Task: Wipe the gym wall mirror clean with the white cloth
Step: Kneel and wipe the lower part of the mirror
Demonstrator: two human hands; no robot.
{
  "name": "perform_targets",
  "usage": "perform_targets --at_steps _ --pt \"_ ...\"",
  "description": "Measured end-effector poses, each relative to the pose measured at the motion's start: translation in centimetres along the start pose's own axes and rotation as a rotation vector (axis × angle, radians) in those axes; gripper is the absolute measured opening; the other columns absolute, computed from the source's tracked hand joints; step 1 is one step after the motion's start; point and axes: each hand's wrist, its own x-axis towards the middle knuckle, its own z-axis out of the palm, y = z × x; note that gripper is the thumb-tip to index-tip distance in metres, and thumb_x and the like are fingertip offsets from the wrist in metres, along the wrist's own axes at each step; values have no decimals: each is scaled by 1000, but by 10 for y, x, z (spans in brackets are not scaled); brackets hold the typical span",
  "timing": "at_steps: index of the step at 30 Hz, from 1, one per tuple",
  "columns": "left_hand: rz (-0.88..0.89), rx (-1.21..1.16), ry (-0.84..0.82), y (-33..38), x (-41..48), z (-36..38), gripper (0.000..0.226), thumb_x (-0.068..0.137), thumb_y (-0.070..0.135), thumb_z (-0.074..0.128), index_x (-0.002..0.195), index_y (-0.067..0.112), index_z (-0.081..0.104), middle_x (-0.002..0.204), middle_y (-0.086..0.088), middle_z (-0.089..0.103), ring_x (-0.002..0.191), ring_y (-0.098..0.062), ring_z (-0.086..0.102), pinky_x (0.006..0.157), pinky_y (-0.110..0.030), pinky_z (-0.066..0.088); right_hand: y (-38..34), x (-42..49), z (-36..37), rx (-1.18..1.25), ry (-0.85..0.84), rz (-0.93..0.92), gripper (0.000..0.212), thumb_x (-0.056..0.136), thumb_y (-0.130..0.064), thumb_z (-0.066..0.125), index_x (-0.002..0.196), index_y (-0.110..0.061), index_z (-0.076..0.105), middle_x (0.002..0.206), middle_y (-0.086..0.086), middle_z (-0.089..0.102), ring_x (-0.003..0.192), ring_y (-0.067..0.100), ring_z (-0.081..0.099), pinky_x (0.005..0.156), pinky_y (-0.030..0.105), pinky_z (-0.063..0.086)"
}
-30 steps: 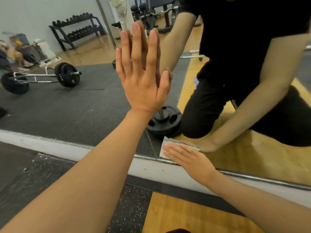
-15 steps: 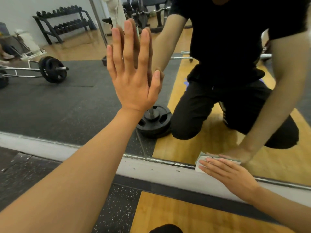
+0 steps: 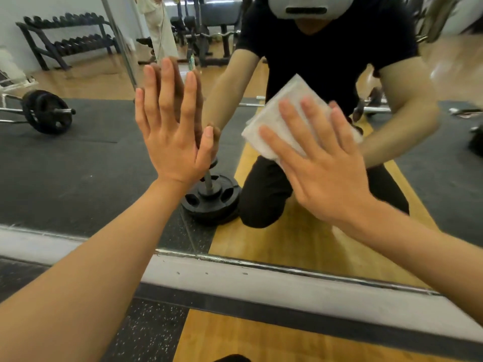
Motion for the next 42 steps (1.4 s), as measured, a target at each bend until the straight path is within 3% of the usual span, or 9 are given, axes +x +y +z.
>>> perform_targets --at_steps 3,6,11,17,23,27,32,35,42 --pt "-2 9 4 0 -1 0 66 105 46 24 157 8 37 157 -36 40 150 -49 29 128 -55 18 -38 -81 26 -5 -107 -25 79 99 -14 59 168 -21 22 175 12 6 162 33 0 131 53 -1" --pt "3 13 -9 -1 -1 -1 66 103 44 28 157 7 37 158 -37 39 150 -49 28 129 -55 16 -68 -190 49 0 -378 -199 112 78 -4 72 169 -22 10 177 6 2 163 28 -3 131 47 -6" --pt "7 15 -18 -1 -1 -1 67 104 45 26 157 6 40 158 -36 39 150 -51 30 128 -58 20 -47 -261 46 8 -573 -269 115 70 2 80 167 -19 22 175 4 18 161 26 12 131 47 10" --pt "-13 7 -20 0 0 -3 67 100 41 33 156 5 39 158 -36 39 150 -51 29 128 -59 20 3 -305 24 -20 -680 -283 88 86 -5 33 169 -18 9 175 3 15 163 25 3 132 45 -7" --pt "-11 9 -22 0 -1 -3 67 99 40 33 158 7 36 158 -37 39 149 -52 30 127 -60 21 -83 -246 61 122 -567 -238 114 76 -12 81 167 -15 12 177 7 -5 162 27 -7 131 47 -9" --pt "1 19 -20 -3 -1 -2 68 99 40 33 160 9 33 158 -38 37 149 -53 28 127 -60 20 -119 -207 72 107 -566 -273 113 90 -20 71 166 -12 -13 175 8 -17 161 28 -18 129 46 -5" --pt "10 11 -6 -4 -3 0 69 102 42 29 161 8 32 159 -38 35 150 -54 27 127 -60 19 -25 -254 41 26 -537 -300 105 84 -1 67 169 -18 8 177 6 1 163 25 -2 132 43 -4" --pt "12 3 -4 -6 -4 1 71 100 40 32 163 9 30 160 -38 33 151 -54 26 128 -58 16 21 -267 12 -43 -529 -284 96 85 3 49 169 -21 9 177 3 6 163 24 2 131 43 -9" --pt "-4 -40 -42 -2 -3 -1 69 106 46 27 163 8 29 164 -36 28 155 -48 18 130 -56 10 41 -83 -17 -19 -149 161 67 108 -19 46 169 -20 18 175 13 5 162 34 2 130 54 11"
